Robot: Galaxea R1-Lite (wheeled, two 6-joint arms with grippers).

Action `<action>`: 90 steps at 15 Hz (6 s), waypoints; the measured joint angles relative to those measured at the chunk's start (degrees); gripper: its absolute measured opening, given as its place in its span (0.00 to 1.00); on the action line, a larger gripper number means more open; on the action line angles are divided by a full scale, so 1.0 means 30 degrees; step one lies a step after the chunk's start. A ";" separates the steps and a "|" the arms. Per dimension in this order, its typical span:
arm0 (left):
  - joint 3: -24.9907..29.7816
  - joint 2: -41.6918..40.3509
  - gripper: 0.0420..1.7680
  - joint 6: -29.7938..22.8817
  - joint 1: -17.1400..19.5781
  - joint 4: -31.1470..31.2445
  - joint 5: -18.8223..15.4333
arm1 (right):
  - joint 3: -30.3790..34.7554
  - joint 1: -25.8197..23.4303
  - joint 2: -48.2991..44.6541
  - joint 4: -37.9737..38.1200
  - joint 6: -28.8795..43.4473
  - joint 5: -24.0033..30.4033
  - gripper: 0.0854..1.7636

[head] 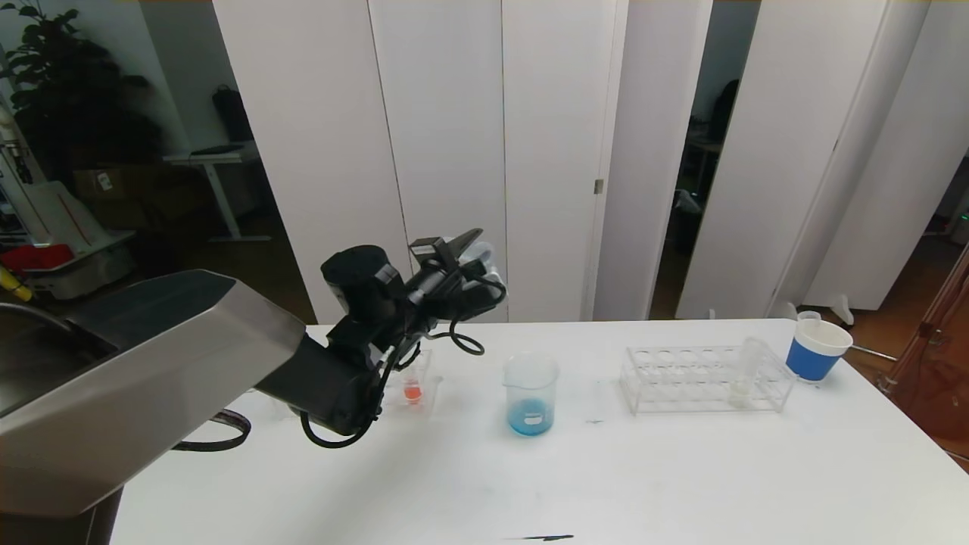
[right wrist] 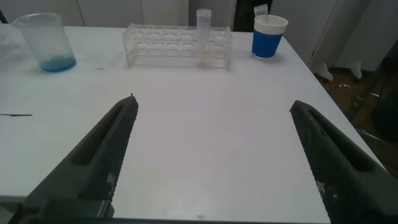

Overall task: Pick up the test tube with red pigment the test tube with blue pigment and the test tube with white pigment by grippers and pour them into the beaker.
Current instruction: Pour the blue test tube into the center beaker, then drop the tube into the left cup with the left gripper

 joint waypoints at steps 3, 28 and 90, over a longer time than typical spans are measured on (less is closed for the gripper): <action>-0.0102 -0.1365 0.31 -0.3466 0.0260 0.2227 0.2146 | 0.0000 -0.0004 0.0000 0.0000 -0.0008 0.0000 0.99; 0.3011 -0.7440 0.31 -1.9212 1.1484 1.1654 -0.0975 | -0.0008 0.0000 0.0000 -0.0008 0.0000 0.0000 0.99; 1.7311 -3.3069 0.99 -1.9749 0.8521 2.5722 -0.0358 | 0.0000 0.0008 0.0000 0.0000 0.0016 0.0000 0.99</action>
